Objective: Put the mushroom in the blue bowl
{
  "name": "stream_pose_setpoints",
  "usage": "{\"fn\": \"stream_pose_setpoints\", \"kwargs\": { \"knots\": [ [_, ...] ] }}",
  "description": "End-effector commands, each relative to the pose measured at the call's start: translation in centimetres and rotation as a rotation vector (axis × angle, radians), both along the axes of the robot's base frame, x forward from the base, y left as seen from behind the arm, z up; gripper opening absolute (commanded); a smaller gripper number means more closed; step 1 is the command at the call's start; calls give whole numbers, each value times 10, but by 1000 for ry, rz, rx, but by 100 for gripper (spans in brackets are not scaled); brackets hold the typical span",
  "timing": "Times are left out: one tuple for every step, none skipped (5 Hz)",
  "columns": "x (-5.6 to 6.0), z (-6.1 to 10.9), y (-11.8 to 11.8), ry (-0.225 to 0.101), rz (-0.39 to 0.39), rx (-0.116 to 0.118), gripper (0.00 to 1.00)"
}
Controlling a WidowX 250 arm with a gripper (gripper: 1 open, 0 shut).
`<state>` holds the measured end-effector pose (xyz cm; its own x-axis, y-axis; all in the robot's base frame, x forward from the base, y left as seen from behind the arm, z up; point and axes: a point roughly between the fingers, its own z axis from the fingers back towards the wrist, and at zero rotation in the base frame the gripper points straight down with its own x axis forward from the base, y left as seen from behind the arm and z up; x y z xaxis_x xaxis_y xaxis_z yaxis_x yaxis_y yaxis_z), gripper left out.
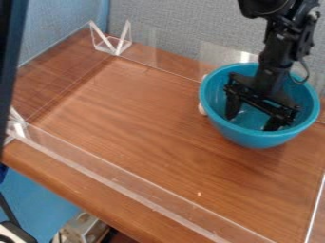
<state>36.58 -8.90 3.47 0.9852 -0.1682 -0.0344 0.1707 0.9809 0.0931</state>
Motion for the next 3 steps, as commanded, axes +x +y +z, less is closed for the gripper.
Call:
{"fn": "stream_pose_setpoints", "kwargs": {
  "knots": [
    [15,14,-11,-71,-34,-25,100],
    [22,15,-14,-75,-4,-30,100],
    [28,17,-16,-76,32,-33,100]
  ]
}}
